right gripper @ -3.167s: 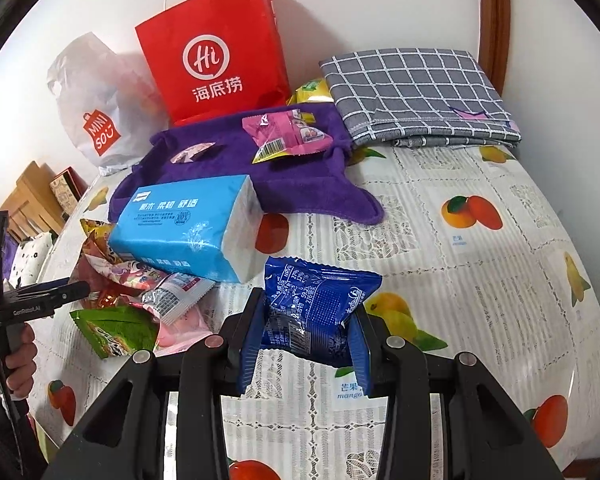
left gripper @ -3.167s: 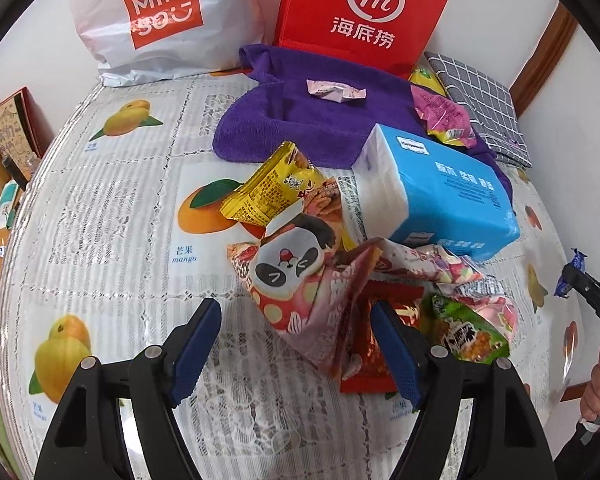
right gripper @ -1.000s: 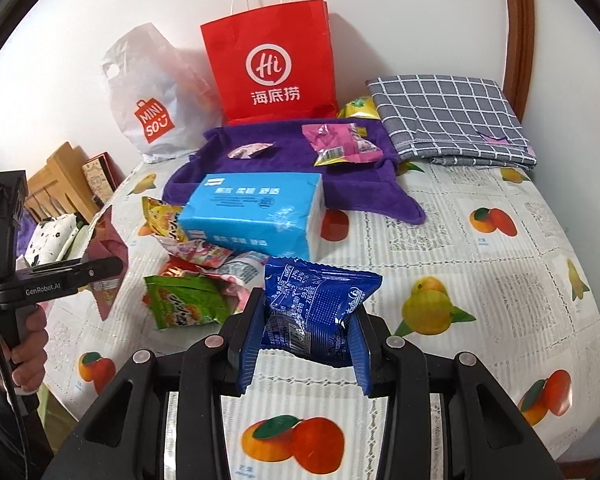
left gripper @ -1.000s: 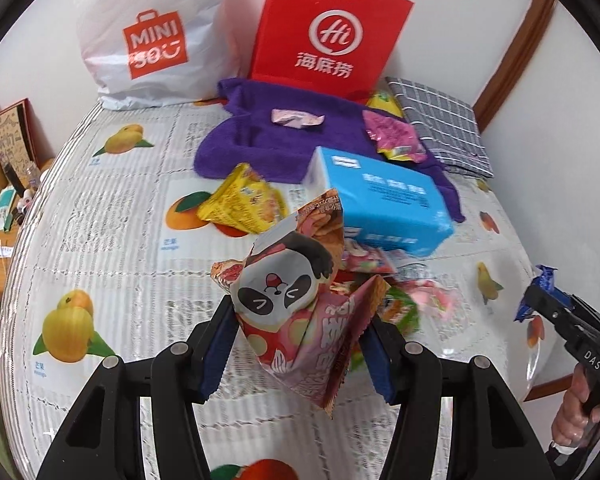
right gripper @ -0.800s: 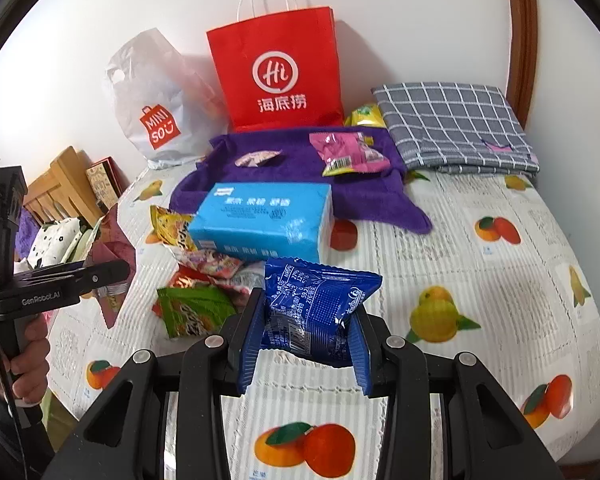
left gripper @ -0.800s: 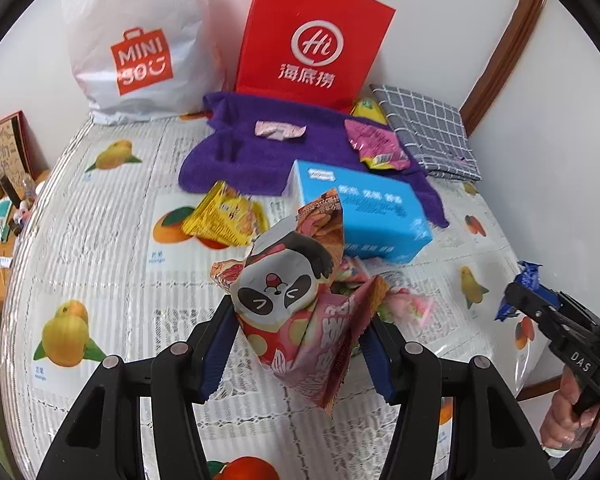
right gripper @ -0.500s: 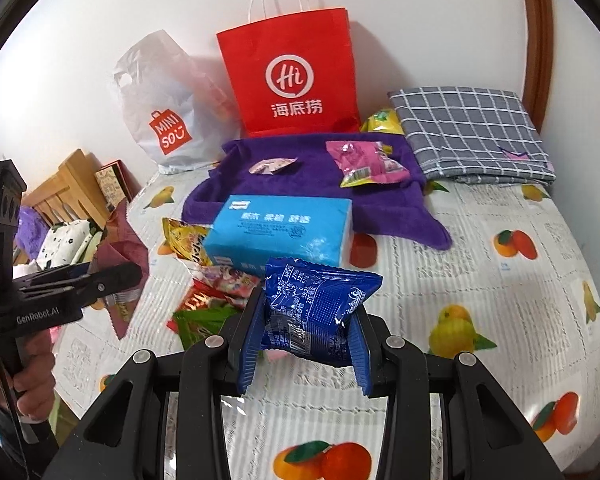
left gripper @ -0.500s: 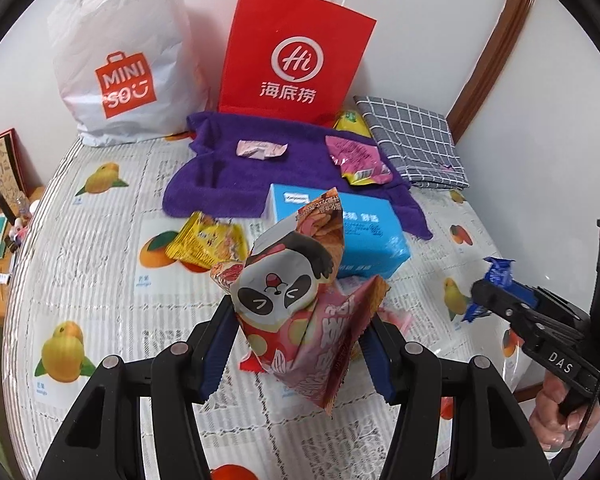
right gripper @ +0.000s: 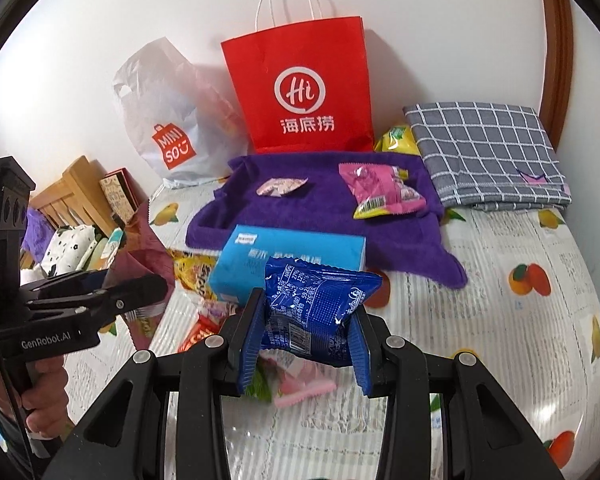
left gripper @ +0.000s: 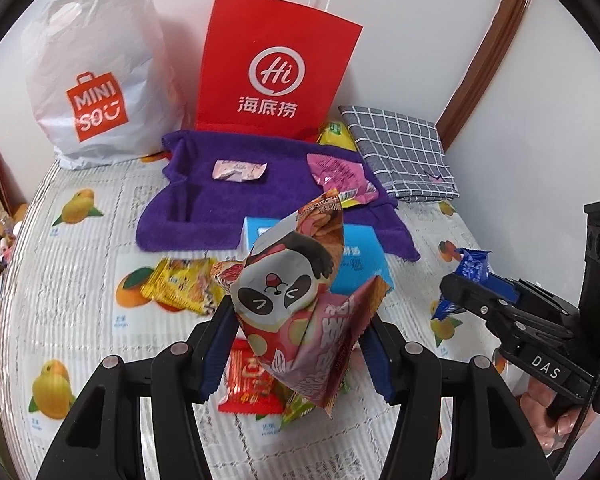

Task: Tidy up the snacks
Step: 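Carry the panda-print bag and dark blue bag in both tools toward the purple towel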

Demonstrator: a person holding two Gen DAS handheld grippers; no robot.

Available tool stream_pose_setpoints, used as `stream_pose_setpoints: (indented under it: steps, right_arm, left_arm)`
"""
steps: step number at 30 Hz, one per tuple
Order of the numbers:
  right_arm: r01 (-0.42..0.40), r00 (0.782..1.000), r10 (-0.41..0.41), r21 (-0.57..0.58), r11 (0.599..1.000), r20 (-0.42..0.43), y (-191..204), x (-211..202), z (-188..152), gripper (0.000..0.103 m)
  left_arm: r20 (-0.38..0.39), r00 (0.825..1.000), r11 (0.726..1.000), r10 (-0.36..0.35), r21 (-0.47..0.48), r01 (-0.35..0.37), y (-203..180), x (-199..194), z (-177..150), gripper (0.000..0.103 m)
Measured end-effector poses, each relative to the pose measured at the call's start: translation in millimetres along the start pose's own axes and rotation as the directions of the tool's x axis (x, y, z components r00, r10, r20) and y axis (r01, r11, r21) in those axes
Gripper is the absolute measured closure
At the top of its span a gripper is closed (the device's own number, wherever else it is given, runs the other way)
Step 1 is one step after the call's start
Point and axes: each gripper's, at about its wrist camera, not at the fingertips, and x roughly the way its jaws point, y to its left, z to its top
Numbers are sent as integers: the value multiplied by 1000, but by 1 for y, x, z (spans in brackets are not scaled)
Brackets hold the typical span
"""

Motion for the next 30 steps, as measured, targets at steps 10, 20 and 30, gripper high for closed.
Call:
stream_pose_setpoints:
  steps: [10, 20, 30]
  right_arm:
    - [-13, 1000, 13, 13, 1000, 20, -9, 17, 30, 64]
    - [-11, 1000, 10, 39, 999, 19, -28, 38, 49, 64]
    - [20, 1000, -20, 91, 996, 6, -60, 64, 66, 64]
  left_arm:
    - [5, 1000, 1000, -13, 2, 13, -5, 15, 28, 47]
    - [0, 1000, 1000, -5, 3, 5, 2, 35, 52, 47]
    - [9, 1000, 1000, 22, -16, -22, 23, 52, 77, 47]
